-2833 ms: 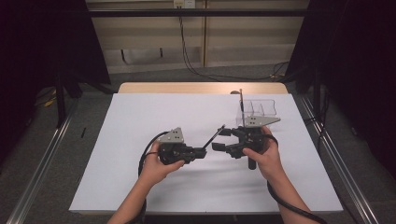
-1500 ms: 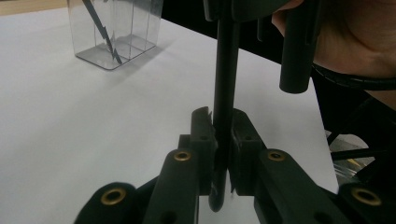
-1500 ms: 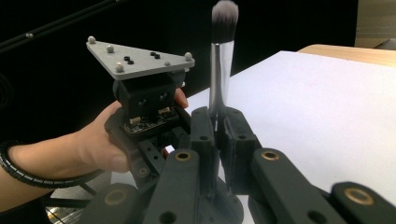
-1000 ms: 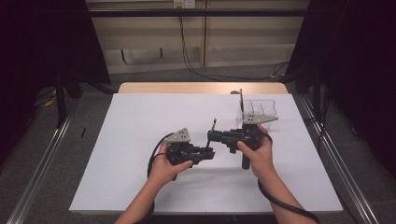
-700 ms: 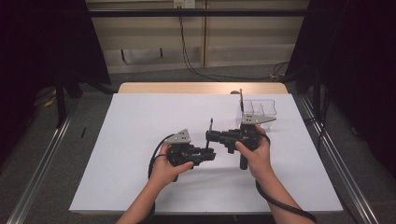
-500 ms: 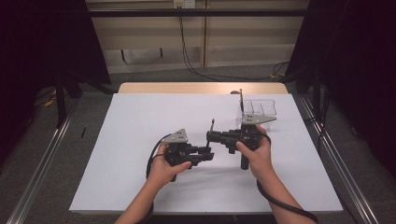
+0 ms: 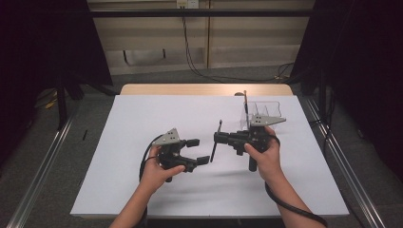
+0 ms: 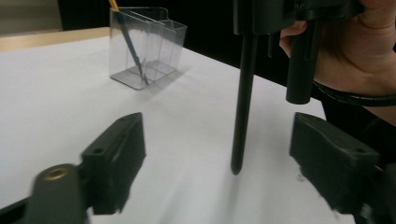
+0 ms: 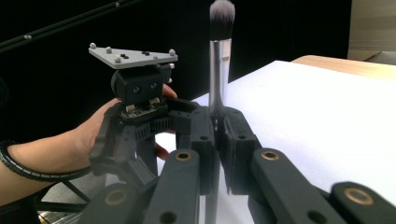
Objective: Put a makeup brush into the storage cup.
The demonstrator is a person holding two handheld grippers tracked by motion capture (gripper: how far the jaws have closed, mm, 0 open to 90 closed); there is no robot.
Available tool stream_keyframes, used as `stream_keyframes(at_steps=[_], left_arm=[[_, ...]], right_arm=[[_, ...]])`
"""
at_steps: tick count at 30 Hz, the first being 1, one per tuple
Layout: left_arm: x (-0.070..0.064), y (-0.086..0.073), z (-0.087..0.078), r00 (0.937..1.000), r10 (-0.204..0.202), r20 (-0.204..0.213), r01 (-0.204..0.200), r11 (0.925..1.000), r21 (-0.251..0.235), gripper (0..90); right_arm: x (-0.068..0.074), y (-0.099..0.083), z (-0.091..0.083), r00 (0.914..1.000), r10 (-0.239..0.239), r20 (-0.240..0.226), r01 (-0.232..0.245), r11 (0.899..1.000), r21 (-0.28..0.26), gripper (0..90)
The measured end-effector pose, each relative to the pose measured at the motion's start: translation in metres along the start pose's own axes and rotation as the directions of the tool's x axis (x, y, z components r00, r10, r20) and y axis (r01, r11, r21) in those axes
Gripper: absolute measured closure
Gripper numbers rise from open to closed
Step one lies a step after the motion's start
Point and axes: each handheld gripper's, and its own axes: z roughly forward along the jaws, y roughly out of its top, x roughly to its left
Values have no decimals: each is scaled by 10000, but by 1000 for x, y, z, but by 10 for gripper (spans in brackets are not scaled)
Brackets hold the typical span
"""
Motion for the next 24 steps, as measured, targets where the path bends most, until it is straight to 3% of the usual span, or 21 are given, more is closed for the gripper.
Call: stream_keyframes(at_steps=[5, 16, 24], left_arm=[[3, -1, -7, 9992, 328, -215, -323, 9992, 219, 42], [6, 0, -21, 9989, 373, -301, -377, 9992, -149, 0], [8, -1, -31, 9966, 590, -569, -588, 9983, 60, 0]], right_arm=[[-1, 0, -3, 9999, -81, 79, 81, 10000, -10, 850], [-2, 2, -8, 9995, -256, 198, 257, 9997, -27, 850], [-3, 2, -11, 9990, -338, 294, 339, 9994, -43, 850]])
